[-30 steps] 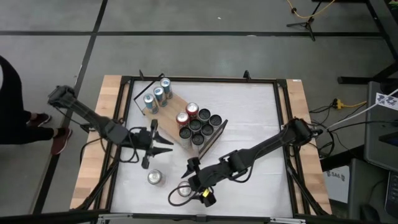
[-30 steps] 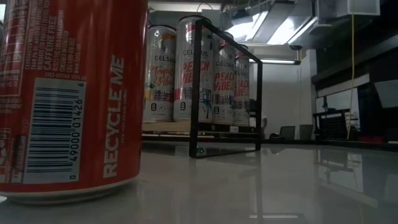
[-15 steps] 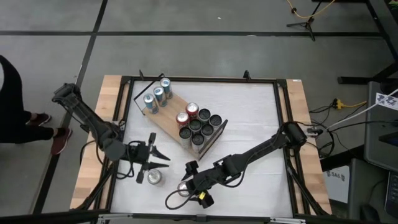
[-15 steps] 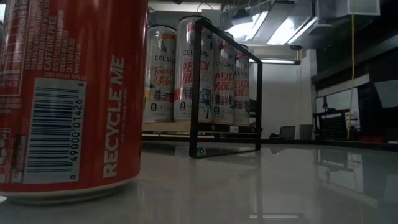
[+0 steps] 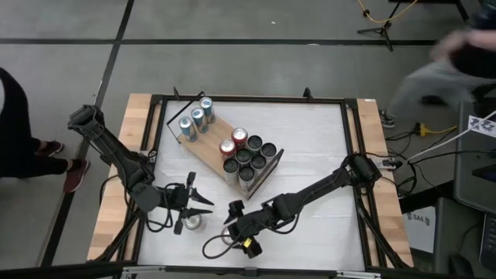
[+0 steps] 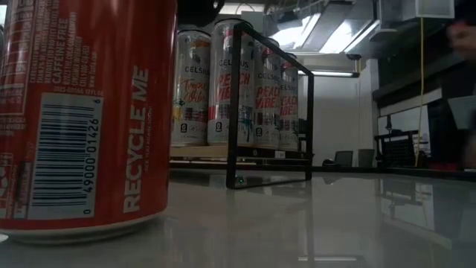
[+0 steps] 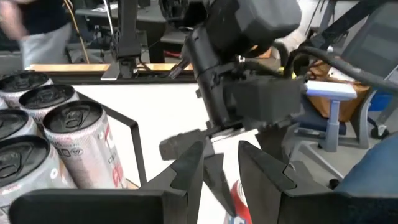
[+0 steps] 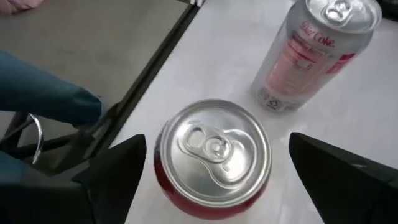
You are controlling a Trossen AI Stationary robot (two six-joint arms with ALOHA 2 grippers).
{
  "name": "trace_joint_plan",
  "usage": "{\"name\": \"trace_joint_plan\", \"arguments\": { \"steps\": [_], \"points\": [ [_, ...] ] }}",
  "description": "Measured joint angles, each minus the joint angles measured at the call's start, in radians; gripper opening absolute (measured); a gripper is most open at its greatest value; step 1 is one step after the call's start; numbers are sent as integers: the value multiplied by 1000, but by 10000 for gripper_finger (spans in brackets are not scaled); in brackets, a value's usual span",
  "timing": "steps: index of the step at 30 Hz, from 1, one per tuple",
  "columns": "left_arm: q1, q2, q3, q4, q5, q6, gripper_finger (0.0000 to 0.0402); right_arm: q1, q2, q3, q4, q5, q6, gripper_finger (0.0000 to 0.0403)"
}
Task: Place canned beverage on shelf
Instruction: Put the red soda can on the shelf aligned with the other red soda cans
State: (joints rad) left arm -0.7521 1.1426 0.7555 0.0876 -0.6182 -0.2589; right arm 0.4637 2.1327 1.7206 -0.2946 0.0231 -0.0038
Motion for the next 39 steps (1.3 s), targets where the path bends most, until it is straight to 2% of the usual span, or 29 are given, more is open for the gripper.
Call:
{"name": "trace_joint_plan", "arguments": {
  "steps": [11,16,21,30,39],
  "points": [
    [0,3,0,2,-7,-1,93,1,6,0,12,3,38,301],
    [0,3,0,2,-7,-1,93,2,9,2,13,9,59,275],
    [0,3,0,2,-8,-1,93,2,9,2,14,30,119,275],
    [0,3,0,-3,-28,7,93,3,11,2,10,137,250,279],
    [0,3,0,-13,-28,7,93,23,15,0,7,358,298,280]
  ]
}}
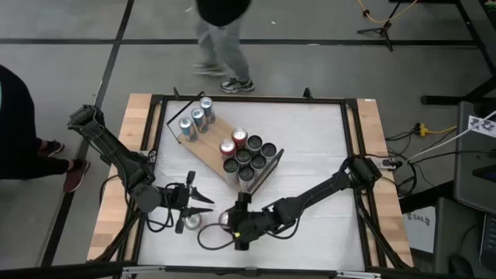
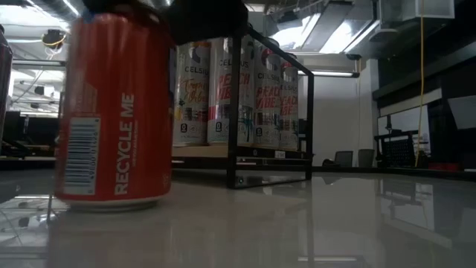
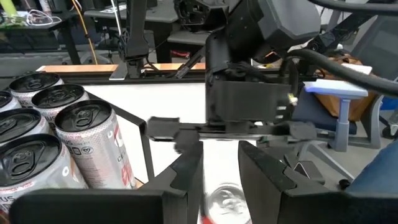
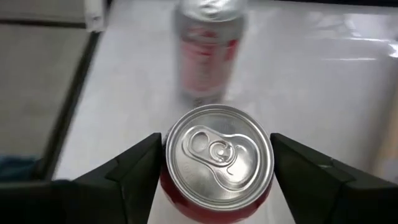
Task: Place canned beverage on shelf
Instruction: Put the red soda can on the shelf aligned with the other red soda cans
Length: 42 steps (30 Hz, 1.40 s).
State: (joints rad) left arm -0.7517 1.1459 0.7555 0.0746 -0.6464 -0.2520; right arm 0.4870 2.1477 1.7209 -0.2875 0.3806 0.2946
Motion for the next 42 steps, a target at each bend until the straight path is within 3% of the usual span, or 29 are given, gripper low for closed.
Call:
{"name": "trace_joint_plan", "arguments": {
  "steps": [5,13,22,42],
  "points": [
    [0,0,0,-12,0,0,93,-3,1,-1,-1,72,123,280],
    [0,0,0,-18,0,0,93,5,0,-1,-1,140,154,280],
    [0,0,0,-16,0,0,93,3,0,-1,-1,80,144,280],
    [0,0,0,-14,1,-3,93,3,-2,0,2,55,143,280]
  ]
}}
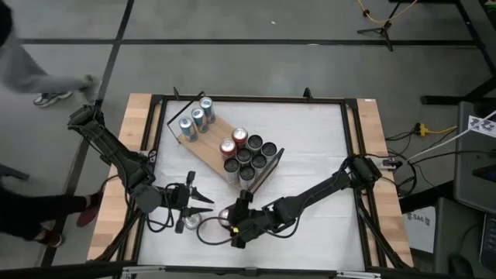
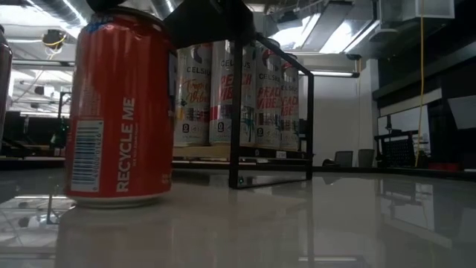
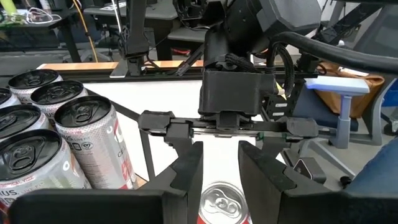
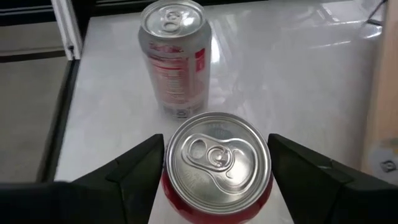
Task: Place canned beverage on shelf
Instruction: Put the red soda can on the shelf aligned with the other red soda cans
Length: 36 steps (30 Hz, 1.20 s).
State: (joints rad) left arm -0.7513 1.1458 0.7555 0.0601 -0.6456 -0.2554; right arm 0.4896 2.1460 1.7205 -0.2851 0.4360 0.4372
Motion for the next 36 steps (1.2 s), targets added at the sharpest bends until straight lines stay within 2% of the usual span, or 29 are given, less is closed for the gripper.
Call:
{"name": "trace_joint_plan", "arguments": {
  "steps": [26,36],
  "points": [
    [7,0,0,2,8,-4,93,0,0,0,6,-11,0,280],
    [8,0,0,0,-43,27,93,0,-1,0,6,-11,0,280]
  ]
}}
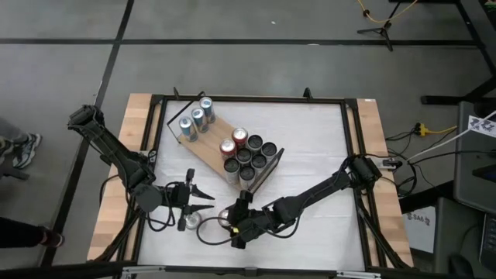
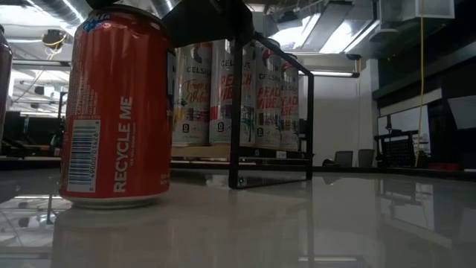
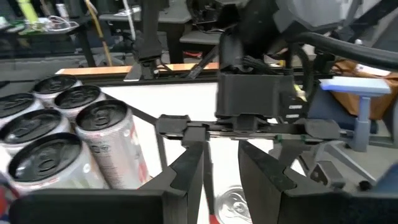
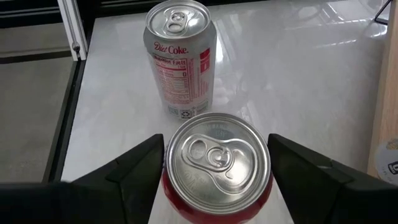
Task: Place canned beverage on shelf
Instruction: Put the red soda can on the shelf aligned with the other red soda cans
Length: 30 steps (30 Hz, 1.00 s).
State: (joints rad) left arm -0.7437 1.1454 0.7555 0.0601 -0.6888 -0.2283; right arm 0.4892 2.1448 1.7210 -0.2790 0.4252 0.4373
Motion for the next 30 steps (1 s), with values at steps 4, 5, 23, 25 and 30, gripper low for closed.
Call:
{"name": "trace_joint_plan", "arguments": {
  "steps": [4,5,23,25,30],
  "points": [
    [0,0,0,0,-24,0,93,0,0,0,0,0,0,280],
    [0,0,0,0,-24,0,94,0,0,0,0,0,0,280],
    [0,0,0,29,27,-33,223,0,0,0,0,0,0,280],
    [0,0,0,40,25,-32,245,0,0,0,0,0,0,280],
    [0,0,0,46,18,-32,301,0,0,0,0,1,0,280]
  ]
}}
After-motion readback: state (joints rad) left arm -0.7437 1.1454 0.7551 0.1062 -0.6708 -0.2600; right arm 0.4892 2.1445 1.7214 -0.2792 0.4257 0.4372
